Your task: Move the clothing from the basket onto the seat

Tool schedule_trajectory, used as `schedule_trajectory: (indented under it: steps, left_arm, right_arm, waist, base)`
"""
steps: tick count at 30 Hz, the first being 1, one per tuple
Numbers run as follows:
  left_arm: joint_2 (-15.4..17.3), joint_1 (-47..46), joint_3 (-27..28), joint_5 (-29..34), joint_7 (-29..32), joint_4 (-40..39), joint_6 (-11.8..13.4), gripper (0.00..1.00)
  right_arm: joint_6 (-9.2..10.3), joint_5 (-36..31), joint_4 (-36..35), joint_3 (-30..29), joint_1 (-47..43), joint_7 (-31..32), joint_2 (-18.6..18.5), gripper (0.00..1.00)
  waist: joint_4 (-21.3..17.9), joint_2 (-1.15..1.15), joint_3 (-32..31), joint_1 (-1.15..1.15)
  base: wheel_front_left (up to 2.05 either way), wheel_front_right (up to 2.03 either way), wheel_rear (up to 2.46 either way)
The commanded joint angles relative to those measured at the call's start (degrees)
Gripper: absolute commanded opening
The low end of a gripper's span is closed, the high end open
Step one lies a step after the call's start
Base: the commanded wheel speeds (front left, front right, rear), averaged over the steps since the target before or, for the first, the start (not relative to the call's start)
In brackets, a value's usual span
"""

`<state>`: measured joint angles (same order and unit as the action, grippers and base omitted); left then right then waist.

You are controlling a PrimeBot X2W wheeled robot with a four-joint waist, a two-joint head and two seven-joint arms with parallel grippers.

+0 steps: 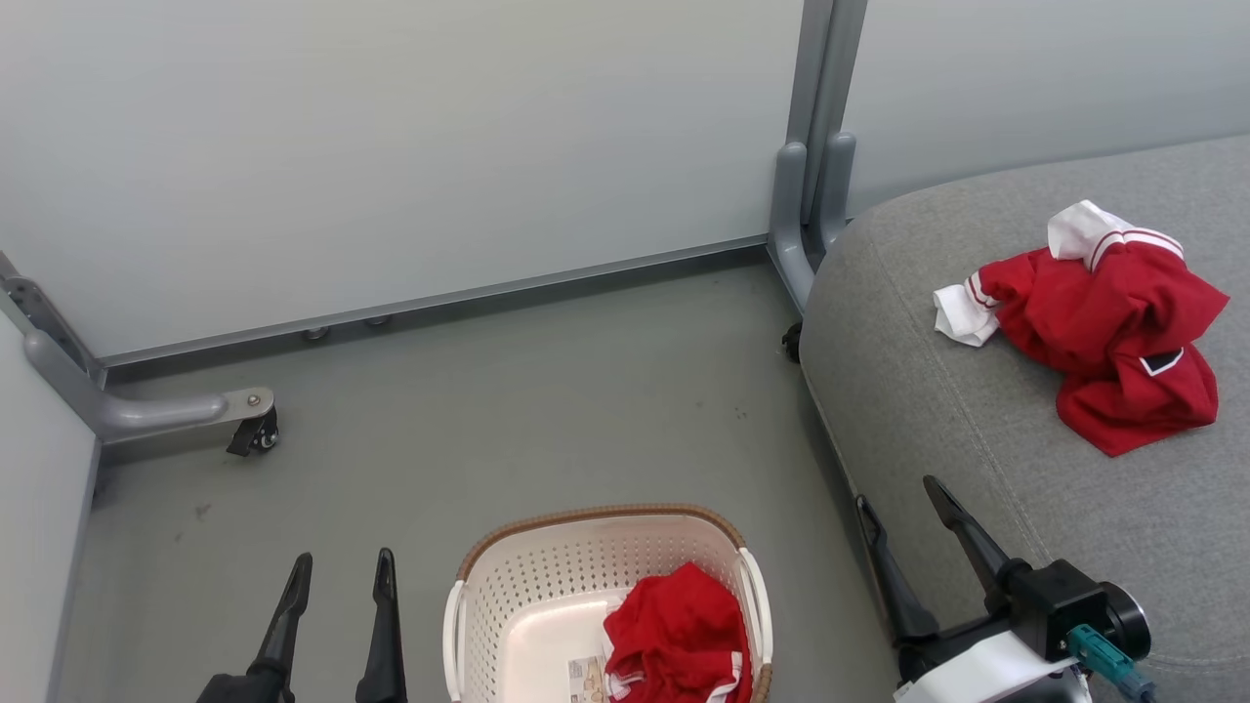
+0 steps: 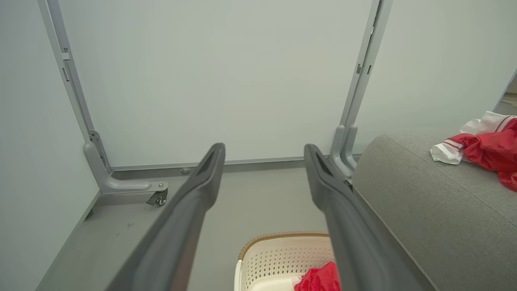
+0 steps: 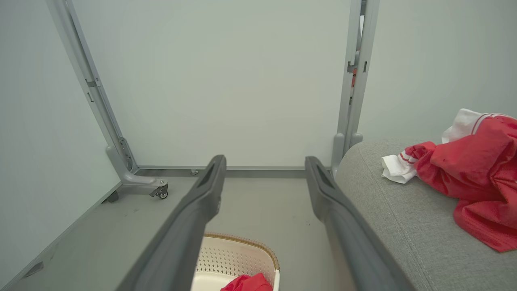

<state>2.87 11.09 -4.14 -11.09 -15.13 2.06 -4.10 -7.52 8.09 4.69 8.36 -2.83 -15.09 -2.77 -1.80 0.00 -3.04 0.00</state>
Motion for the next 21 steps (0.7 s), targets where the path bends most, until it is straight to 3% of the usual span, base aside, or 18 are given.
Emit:
schedule_trajectory:
  steps: [1,21]
  left_arm:
    - [0.0,0.6,0.1,0.0,0.0,0.1,0.1,1.0]
    - [0.0,-0.7,-0.8,0.0,0.0,0.7,-0.1,1.0]
  right_arm:
    - [0.06,0.4,0.0,-0.3,-0.6,-0.1,-0.2,1.0]
    - [0.06,1.5,-0.2,-1.0,0.0,-0.1,-0.2,1.0]
  waist:
    - [0.0,0.0,0.0,0.0]
    - [0.1,0.0,1.8,0.0]
  base:
    - [0.0,0.0,0.0]
    - [0.0,0.0,0.0]
